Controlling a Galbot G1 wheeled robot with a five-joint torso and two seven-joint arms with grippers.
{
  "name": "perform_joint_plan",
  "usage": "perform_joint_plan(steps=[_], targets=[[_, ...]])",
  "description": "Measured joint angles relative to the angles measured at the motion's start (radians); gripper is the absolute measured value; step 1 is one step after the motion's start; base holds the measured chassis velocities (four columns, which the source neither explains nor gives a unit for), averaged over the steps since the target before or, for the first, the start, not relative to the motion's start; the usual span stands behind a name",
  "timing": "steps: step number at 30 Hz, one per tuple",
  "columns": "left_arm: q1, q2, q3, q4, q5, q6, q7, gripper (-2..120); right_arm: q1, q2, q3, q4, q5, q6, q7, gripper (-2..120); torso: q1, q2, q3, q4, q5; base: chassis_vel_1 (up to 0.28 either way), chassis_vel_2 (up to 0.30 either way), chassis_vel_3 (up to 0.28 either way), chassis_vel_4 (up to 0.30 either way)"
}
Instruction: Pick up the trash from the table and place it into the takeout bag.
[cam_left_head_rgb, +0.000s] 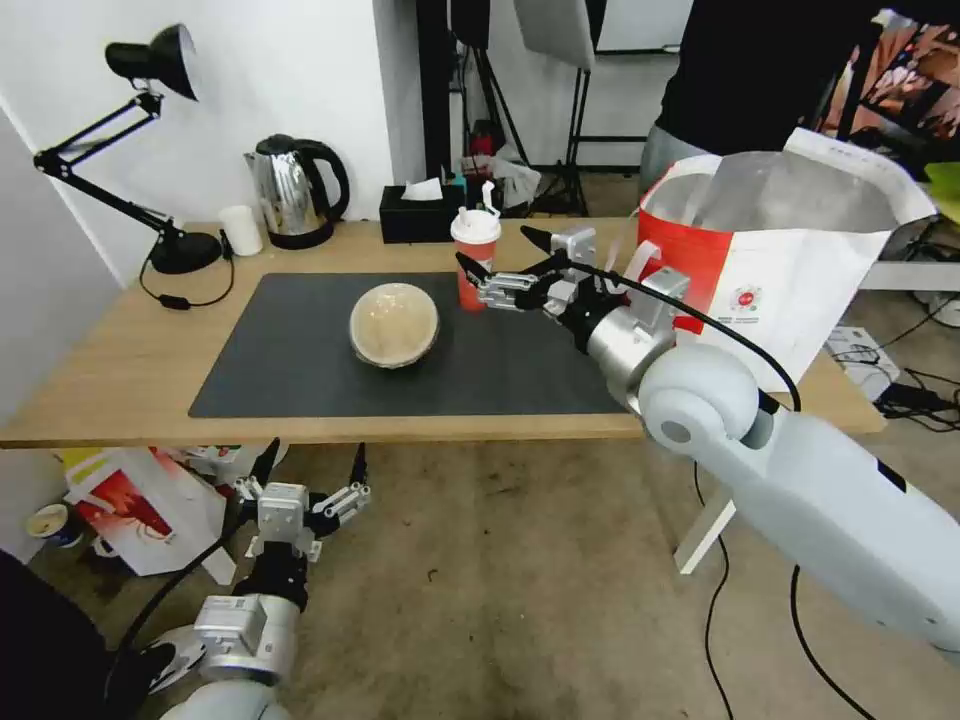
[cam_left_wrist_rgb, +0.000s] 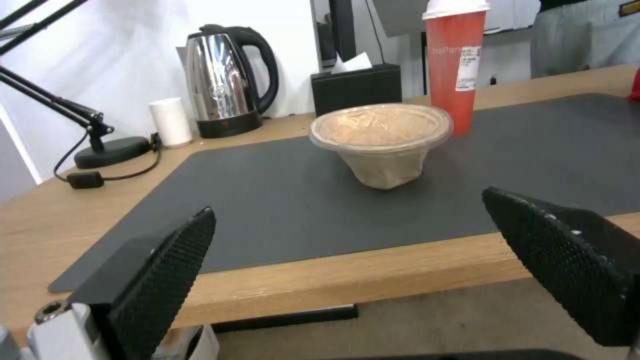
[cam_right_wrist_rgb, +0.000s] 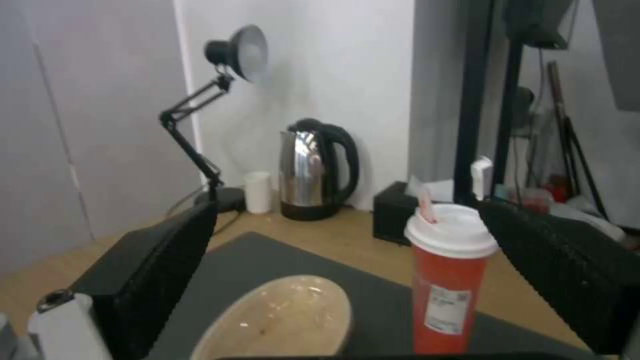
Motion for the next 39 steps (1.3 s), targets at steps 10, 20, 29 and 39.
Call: perform_joint_plan(steps=[10,20,29,39], targets=[[0.000,0.000,0.000,0.000,0.000,0.000,0.000,100,0.087,0.037,-0.033,-0.033,0.045,-0.148,0.100,100,0.000,0.000,0.000,0.0002,-0.0001,0.000,0.000,0.000,0.000],[0.000,0.000,0.000,0.000,0.000,0.000,0.000,100,0.123,0.052,-0.047,-0.041,0.096,-0.224,0.221,100,0.000,0.000,0.000,0.0000,0.0000,0.000,0.000,0.000,0.000],[0.000,0.000,0.000,0.000,0.000,0.000,0.000,100,0.154,0.106,-0.066,-0.106,0.111,-0.250,0.268,100,0.000,0.000,0.000,0.0001,-0.0001,0.000,0.000,0.000,0.000],[0.000,0.000,0.000,0.000,0.000,0.000,0.000,100,0.194,0.175,-0.072,-0.226,0.134,-0.281,0.251,100,0.000,0.000,0.000,0.0000,0.0000,0.000,0.000,0.000,0.000]])
